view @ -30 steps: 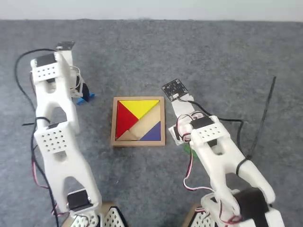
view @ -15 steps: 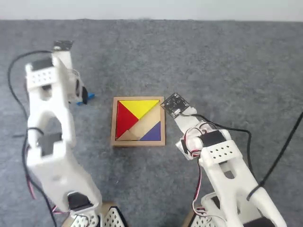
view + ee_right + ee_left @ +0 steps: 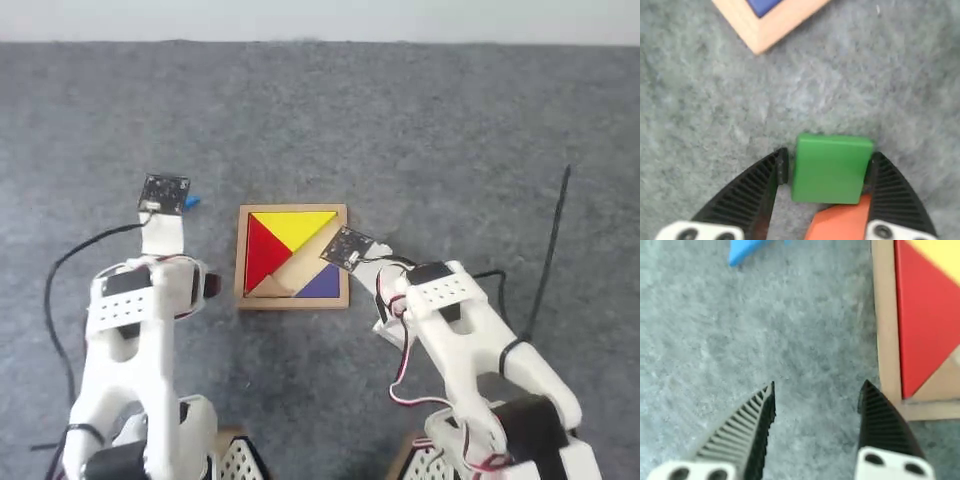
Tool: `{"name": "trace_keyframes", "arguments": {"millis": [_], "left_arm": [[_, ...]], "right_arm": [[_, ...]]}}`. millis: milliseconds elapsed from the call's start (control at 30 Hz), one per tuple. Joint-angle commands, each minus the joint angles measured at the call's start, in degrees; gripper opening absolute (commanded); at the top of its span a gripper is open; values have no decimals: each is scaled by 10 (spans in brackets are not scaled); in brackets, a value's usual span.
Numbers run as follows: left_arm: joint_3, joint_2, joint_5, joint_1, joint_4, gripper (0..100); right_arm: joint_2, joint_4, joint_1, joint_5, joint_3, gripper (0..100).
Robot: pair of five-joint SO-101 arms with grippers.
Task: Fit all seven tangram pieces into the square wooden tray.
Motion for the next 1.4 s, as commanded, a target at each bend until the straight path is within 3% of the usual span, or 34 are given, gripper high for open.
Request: {"name": "trace_keyframes", "arguments": {"millis": [0, 167, 333, 567, 733, 867, 967, 1267, 1367], "left_arm": [[-1, -18, -10, -3, -15, 261], [1, -18, -11, -4, -15, 261], [1, -17, -11, -4, -15, 261], [1, -16, -11, -4, -15, 261], [2, -17, -11, -4, -15, 261], [-1, -18, -5, -33, -18, 261], [-1, -18, -4, -40, -18, 261], [-2, -18, -4, -39, -19, 261], [-2, -18, -4, -39, -19, 261]], "right_arm": [[3, 7, 6, 33, -26, 204], [4, 7, 9, 35, -28, 49], [2, 17, 46, 18, -49, 29], [-36, 167, 15, -127, -200, 28], [-33, 175, -94, -226, -296, 32], [36, 104, -165, -245, -353, 32], [124, 52, -174, -273, -402, 32], [336, 61, -214, -280, -553, 32], [378, 72, -214, -280, -585, 77]]}}
